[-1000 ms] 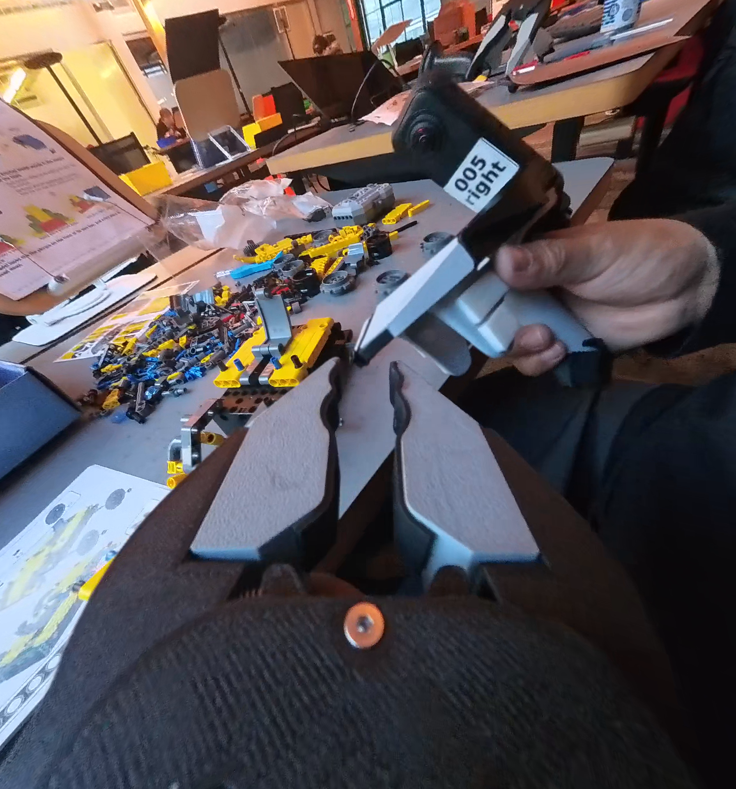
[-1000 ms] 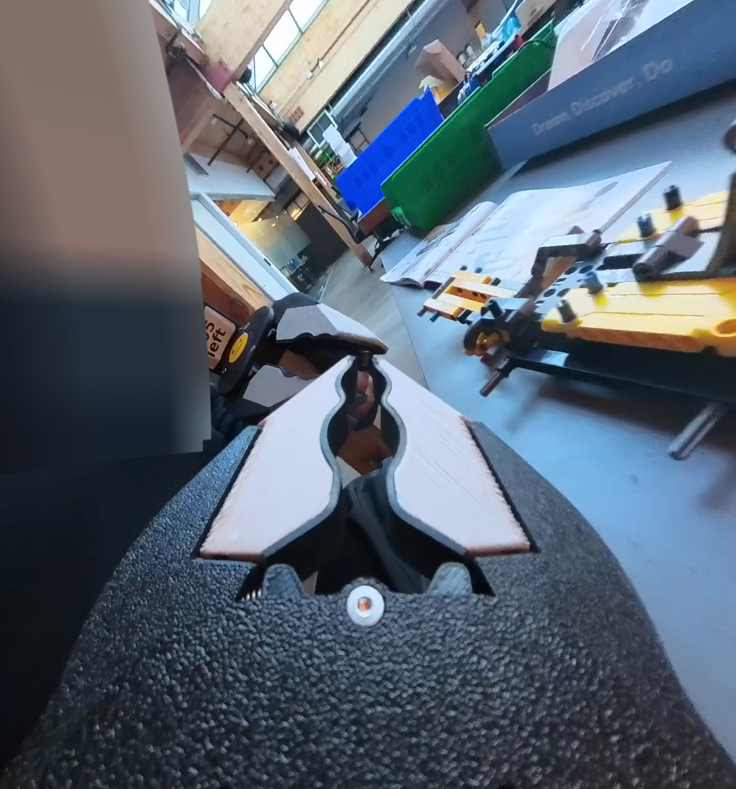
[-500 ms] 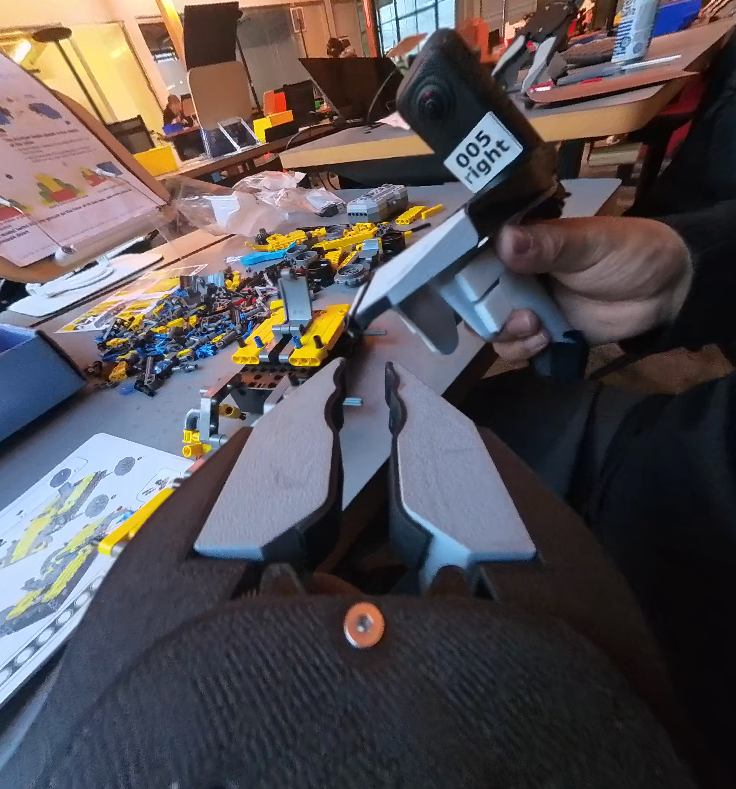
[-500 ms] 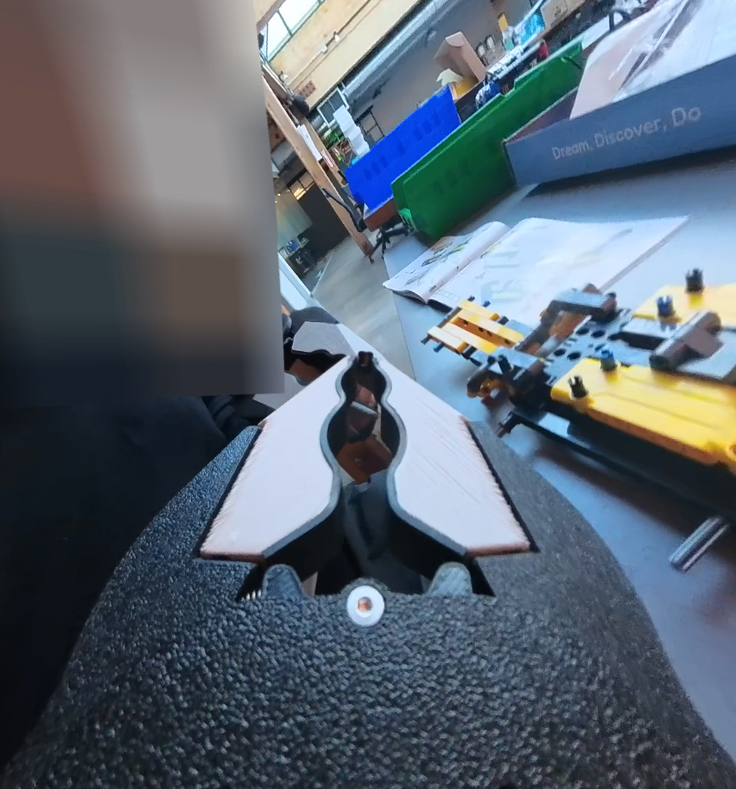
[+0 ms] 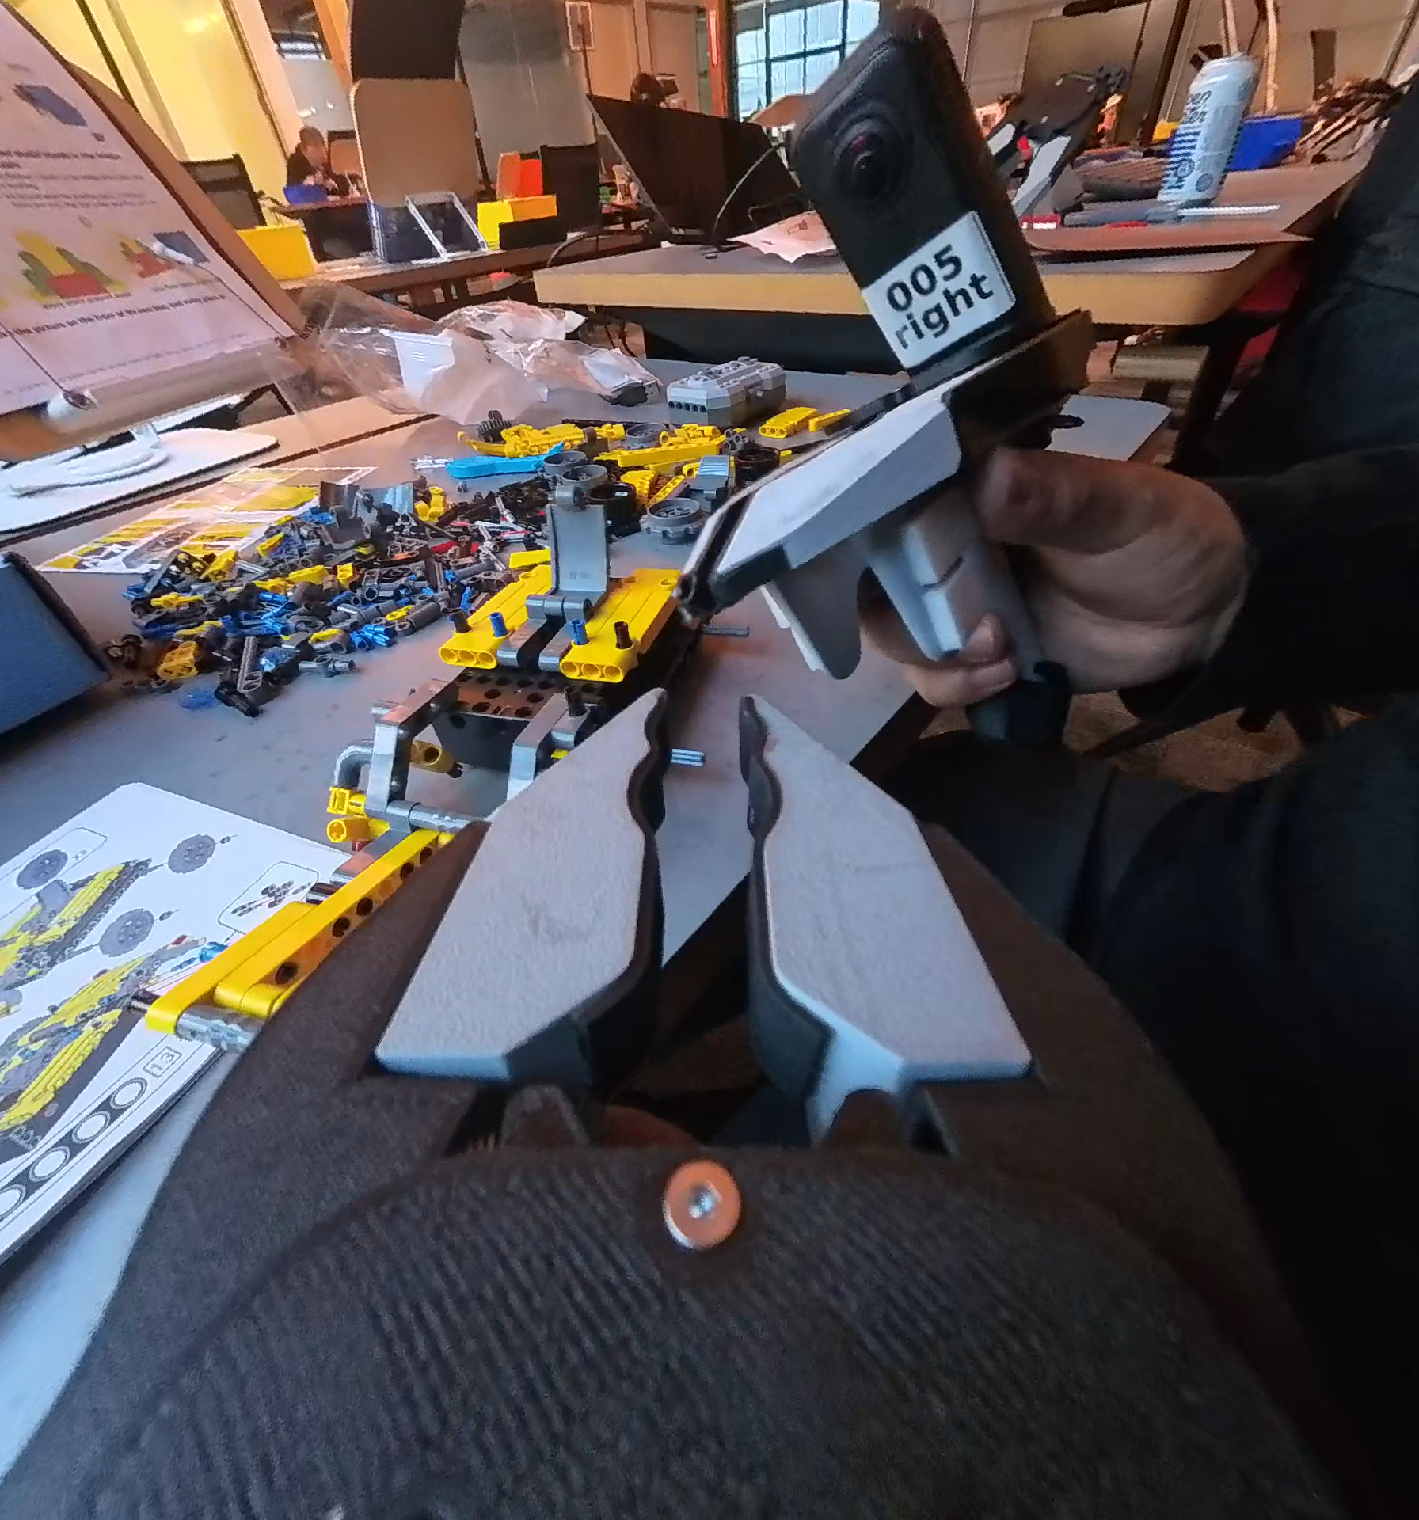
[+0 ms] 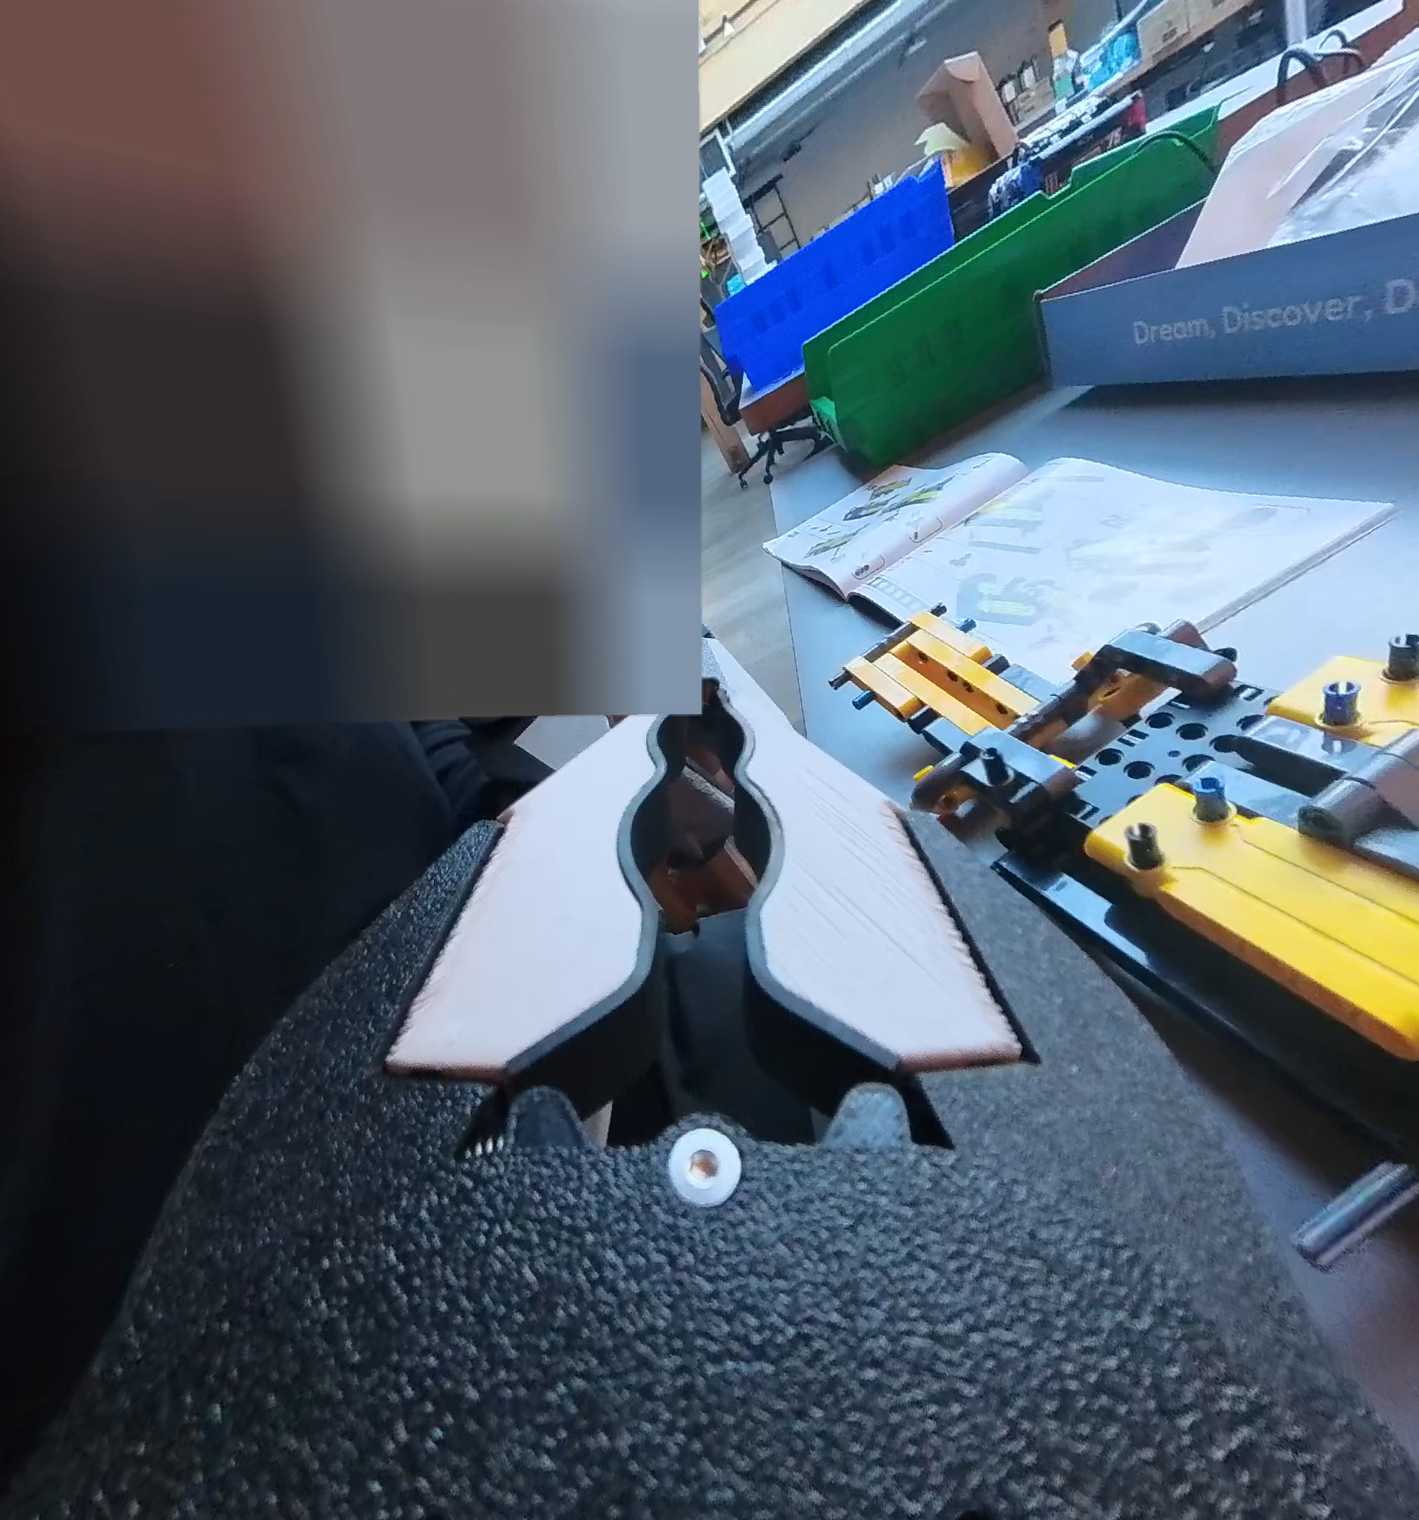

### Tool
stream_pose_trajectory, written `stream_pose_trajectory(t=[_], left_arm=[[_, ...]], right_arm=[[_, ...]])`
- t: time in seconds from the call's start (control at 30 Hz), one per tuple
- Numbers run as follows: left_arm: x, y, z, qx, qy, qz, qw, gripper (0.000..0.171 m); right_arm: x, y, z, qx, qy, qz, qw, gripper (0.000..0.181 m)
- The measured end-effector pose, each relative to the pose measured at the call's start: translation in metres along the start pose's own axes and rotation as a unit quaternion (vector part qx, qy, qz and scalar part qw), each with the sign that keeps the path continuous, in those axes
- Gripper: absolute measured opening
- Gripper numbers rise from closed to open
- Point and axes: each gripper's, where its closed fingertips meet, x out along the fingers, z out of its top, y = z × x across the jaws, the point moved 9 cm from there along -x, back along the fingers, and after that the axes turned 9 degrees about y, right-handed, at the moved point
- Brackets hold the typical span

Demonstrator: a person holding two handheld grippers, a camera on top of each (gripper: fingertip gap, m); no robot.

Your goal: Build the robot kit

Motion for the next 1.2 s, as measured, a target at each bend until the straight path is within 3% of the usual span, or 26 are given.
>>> stream_pose_trajectory(t=[0.43, 0.6, 0.8, 0.97, 1.1, 1.2], left_arm=[[0.002, 0.004, -0.001, -0.009, 0.001, -0.002, 1.0, 0.011], [0.001, 0.005, -0.001, -0.016, -0.002, -0.002, 1.0, 0.011], [-0.003, 0.008, -0.002, -0.027, -0.003, 0.0, 1.0, 0.011], [-0.006, 0.011, -0.002, -0.044, -0.009, -0.001, 0.999, 0.011], [-0.005, 0.011, -0.002, -0.048, -0.006, -0.008, 0.999, 0.011], [-0.005, 0.011, -0.002, -0.044, -0.006, -0.003, 0.999, 0.011]], right_arm=[[-0.007, -0.001, 0.014, 0.01, -0.029, -0.002, 1.0, 0.005], [-0.014, -0.015, 0.021, -0.025, 0.041, -0.114, 0.992, 0.006], [-0.045, -0.018, 0.005, -0.04, 0.113, -0.222, 0.968, 0.006], [-0.078, -0.019, 0.018, -0.064, 0.106, -0.303, 0.945, 0.006], [-0.069, -0.016, 0.043, -0.107, 0.076, -0.289, 0.948, 0.006], [-0.045, -0.014, 0.041, -0.113, 0.083, -0.237, 0.961, 0.006]])
